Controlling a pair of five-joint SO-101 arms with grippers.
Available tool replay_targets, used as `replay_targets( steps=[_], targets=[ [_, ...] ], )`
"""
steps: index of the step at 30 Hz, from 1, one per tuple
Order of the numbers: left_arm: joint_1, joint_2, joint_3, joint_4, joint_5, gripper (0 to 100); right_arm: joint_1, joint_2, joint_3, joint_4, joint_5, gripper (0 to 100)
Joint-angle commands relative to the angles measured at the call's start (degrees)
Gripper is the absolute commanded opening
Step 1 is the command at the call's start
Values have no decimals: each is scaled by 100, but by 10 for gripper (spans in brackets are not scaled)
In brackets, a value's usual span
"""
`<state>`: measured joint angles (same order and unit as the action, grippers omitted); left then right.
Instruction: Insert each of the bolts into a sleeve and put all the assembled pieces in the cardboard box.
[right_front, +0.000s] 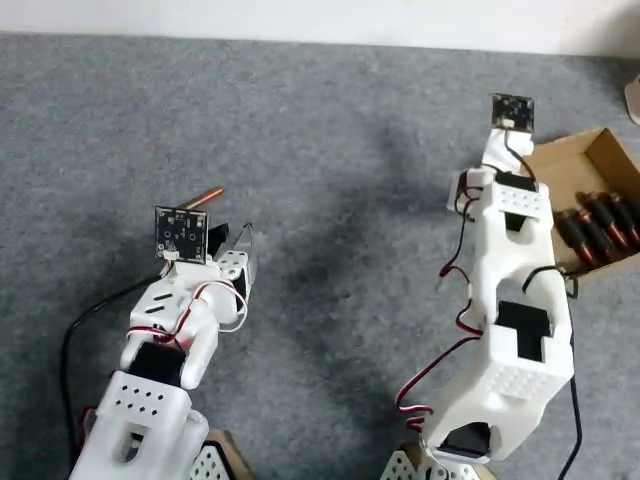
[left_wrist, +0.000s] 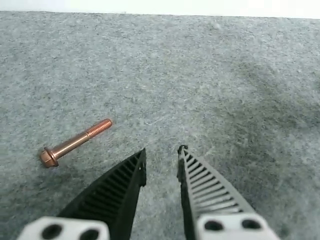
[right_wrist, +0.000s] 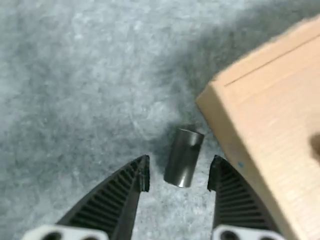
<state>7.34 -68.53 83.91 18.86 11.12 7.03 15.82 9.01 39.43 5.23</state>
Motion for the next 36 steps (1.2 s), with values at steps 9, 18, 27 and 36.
replay_targets(
  steps=[9,18,27,36],
  targets=[
    [-13,66,-224,18,-44,109,207,514,-198,-189,-316,182],
    [-4,66,-224,18,-53,109,338,2070,-2571,1191,-325,123],
    [-4,66,-224,18,-53,109,259,3424,-5692,3143,-281,123],
    [-4,66,-224,18,-53,109,242,4690,-8066,4549,-308,118]
  ],
)
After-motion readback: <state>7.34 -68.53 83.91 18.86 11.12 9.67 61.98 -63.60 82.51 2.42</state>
